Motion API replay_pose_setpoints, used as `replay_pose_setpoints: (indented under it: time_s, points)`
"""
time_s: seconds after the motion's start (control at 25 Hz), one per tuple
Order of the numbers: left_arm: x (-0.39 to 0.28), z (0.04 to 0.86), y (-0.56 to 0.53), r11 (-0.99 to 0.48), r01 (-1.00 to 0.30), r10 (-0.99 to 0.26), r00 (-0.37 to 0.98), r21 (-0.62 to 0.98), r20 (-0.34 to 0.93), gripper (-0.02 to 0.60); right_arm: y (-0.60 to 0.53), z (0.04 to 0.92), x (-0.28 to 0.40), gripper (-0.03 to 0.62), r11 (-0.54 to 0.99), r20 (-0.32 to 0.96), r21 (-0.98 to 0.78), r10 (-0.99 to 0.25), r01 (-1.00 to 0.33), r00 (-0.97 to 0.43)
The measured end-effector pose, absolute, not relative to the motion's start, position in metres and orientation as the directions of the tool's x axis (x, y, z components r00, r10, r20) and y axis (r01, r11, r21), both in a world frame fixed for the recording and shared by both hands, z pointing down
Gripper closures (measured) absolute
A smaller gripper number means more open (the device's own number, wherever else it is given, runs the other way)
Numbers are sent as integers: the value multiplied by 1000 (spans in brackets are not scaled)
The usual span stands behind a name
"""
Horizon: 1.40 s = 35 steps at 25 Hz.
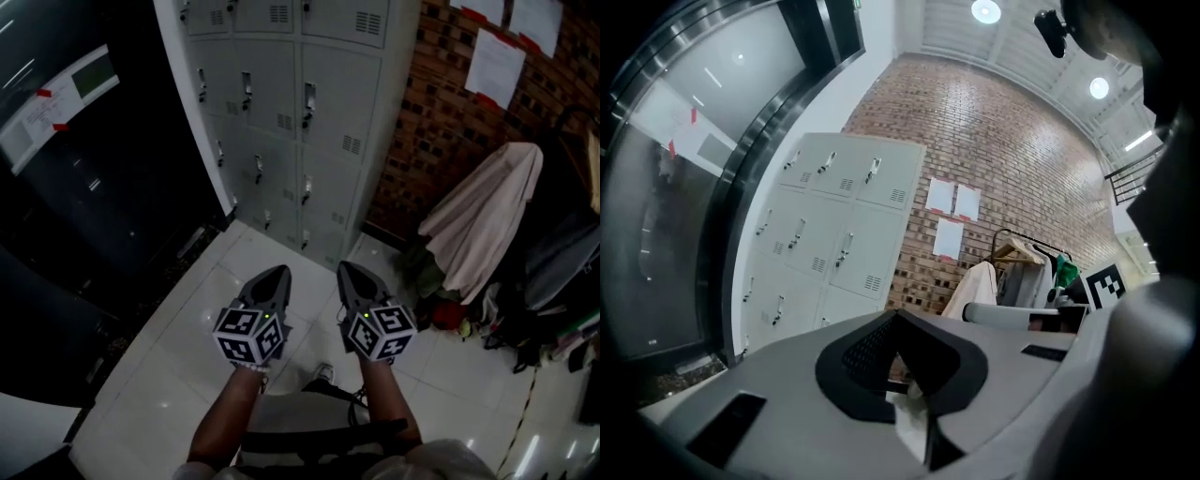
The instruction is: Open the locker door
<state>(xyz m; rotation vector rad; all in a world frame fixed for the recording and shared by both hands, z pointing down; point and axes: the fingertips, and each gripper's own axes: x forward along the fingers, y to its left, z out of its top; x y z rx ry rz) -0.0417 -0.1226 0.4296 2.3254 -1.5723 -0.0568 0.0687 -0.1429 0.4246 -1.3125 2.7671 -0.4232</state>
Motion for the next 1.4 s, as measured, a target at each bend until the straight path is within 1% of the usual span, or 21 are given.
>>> replay_pose_setpoints:
  time_s: [0.2,0.28,0.36,0.52,0.56,0.68,0.76,0.88,1.12,1.16,1.24,1.4]
  points:
    - [-31,435,-176,-318,-899,-915,374,303,149,583,-195,432,79,572,609,82,-257,-760,-751,-645]
    - [-32,436,-196,-306,-904,-920,362,299,151,583,-214,432,79,561,616,80,-250,-756,-747,-650]
    - [-33,435,-212,-301,-906,-923,356,297,149,583,-234,432,76,516,620,79,-246,-753,-745,-653]
    - [-43,437,-245,-296,-907,-925,351,300,147,583,-274,431,60,362,628,89,-238,-746,-741,-660]
    - [-45,438,-254,-299,-905,-924,354,302,147,583,-285,430,55,337,627,89,-236,-747,-742,-659]
    - [-54,442,-285,-318,-898,-915,374,305,149,583,-321,426,43,295,611,77,-231,-764,-757,-640]
    - [-61,444,-308,-329,-893,-908,389,308,157,583,-347,422,34,282,595,66,-238,-778,-768,-624]
    - [-75,442,-341,-345,-889,-902,403,301,157,583,-388,415,13,281,587,53,-235,-788,-775,-614]
    - [-118,438,-411,-366,-880,-893,424,302,152,583,-484,406,-40,281,573,69,-184,-803,-798,-592]
    - [-125,437,-421,-372,-878,-891,429,301,151,583,-500,405,-48,283,566,69,-176,-809,-805,-584]
    - [-138,434,-442,-387,-874,-885,441,295,147,583,-533,400,-59,312,545,67,-162,-825,-822,-561]
    - [-157,426,-480,-420,-862,-872,470,285,137,583,-590,393,-72,315,476,68,-130,-871,-870,-487]
